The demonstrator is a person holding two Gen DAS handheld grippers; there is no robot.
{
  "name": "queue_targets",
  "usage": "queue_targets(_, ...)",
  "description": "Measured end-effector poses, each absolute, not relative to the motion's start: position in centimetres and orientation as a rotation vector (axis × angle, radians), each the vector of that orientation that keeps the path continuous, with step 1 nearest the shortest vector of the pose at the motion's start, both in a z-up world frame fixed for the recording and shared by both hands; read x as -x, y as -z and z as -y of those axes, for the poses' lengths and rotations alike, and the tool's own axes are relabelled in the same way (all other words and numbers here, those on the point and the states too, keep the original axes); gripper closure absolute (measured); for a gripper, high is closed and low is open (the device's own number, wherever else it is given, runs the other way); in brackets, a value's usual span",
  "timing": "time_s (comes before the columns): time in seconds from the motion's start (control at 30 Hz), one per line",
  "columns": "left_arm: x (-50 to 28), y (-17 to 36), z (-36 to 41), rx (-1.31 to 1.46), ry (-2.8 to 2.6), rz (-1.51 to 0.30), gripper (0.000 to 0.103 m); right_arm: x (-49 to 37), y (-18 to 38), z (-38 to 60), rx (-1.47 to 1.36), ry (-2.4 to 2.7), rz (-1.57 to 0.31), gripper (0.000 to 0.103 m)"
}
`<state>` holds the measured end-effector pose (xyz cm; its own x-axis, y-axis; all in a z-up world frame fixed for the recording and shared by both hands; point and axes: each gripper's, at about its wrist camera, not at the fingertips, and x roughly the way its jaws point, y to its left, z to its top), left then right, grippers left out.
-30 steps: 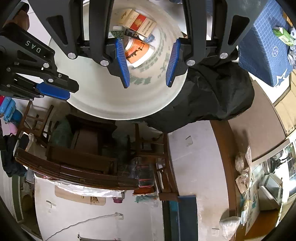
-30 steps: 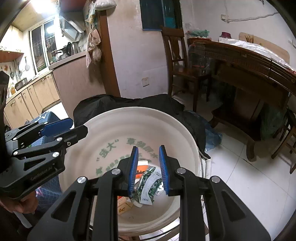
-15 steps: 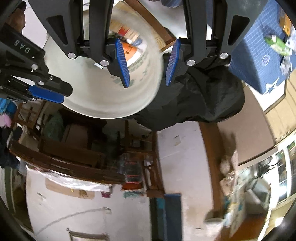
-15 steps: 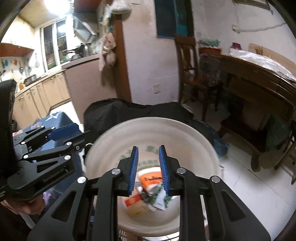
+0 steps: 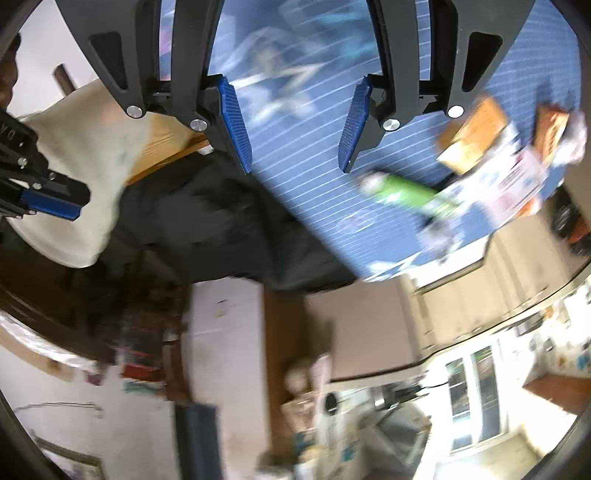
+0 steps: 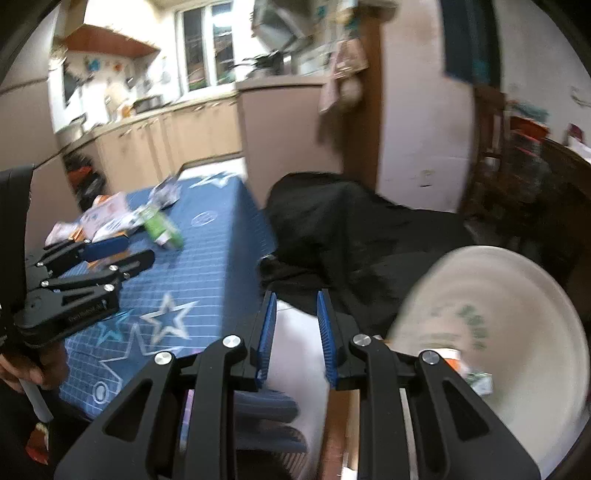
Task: Collect trash
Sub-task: 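Move both tools back over the table toward the remaining trash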
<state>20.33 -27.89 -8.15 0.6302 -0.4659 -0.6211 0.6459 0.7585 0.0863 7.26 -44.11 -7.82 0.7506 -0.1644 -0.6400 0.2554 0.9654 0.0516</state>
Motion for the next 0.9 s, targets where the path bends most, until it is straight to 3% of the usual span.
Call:
queue_targets(0.17, -22.4, 10.0, 21.4, -0.323, 0.579, -0.640, 0.046, -11.5, 8.7, 40.4, -0.096, 0.122, -0.731, 0.081)
queue_targets(0.53, -26.8, 12.0, 7.7, -0.194, 0.440, -0.712, 0.045, -18.4, 10.2, 33.7, 0.008, -0.033, -0.791, 0.081)
queue_targets(0.6, -27.4, 11.8, 7.4, -0.208, 0.500, -0.706, 0.044, -19.6, 10.2, 33.6, 0.015, -0.046, -0.795, 0.070)
queue_targets(0.67, -28.1, 11.7, 7.8, -0.219, 0.587, -0.713, 0.039, -20.9, 9.9, 33.5, 0.023, -0.056, -0.779, 0.042)
queue_targets(0.73, -28.9, 11.8, 8.8, -0.238, 0.661, -0.713, 0.037, -22.0, 9.7, 33.4, 0.039, -0.072, -0.773, 0.027)
queue_targets(0.83, -30.5, 12.7, 9.9, -0.232, 0.760, -0.763, 0.034, -24.1, 9.6, 33.1, 0.078, -0.095, -0.772, 0.015)
queue_targets(0.9, -31.7, 13.4, 10.5, -0.210, 0.828, -0.827, 0.034, -25.6, 9.8, 32.9, 0.097, -0.114, -0.783, 0.014)
